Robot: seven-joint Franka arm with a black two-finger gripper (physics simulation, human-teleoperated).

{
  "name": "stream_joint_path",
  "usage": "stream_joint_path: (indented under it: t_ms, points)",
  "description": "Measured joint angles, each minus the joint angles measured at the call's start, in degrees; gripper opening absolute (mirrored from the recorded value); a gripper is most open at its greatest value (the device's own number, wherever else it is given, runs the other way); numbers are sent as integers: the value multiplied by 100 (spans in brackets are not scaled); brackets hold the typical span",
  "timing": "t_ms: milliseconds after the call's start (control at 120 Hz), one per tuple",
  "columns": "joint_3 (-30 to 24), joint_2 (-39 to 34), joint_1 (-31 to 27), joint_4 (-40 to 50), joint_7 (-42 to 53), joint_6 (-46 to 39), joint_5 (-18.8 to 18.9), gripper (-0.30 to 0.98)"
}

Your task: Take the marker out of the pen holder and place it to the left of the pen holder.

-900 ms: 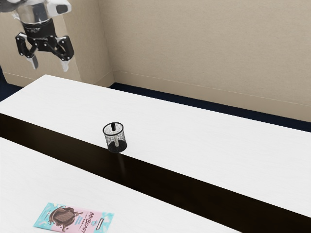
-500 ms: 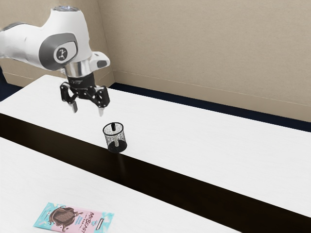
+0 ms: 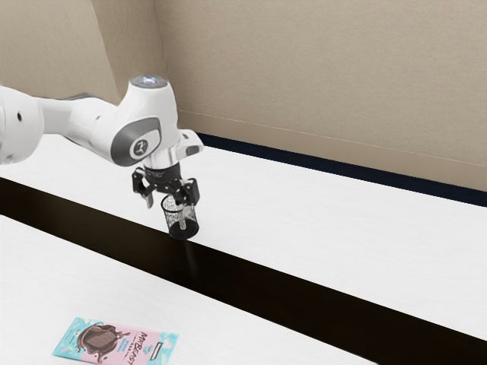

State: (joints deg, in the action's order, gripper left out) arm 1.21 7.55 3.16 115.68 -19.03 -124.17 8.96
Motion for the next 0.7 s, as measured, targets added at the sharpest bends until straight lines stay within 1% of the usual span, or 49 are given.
stream_joint_path:
  t_ms: [150, 383, 617, 650, 700]
  points:
    - [52, 412, -108, -313, 198, -283, 121, 69]
    - [63, 943, -253, -800, 559, -585, 167, 69]
    - [66, 1083, -272, -865, 902, -840, 163, 68]
    - [69, 1082, -273, -859, 942, -864, 155, 67]
    - [71, 1070, -275, -855, 998, -889, 150, 59]
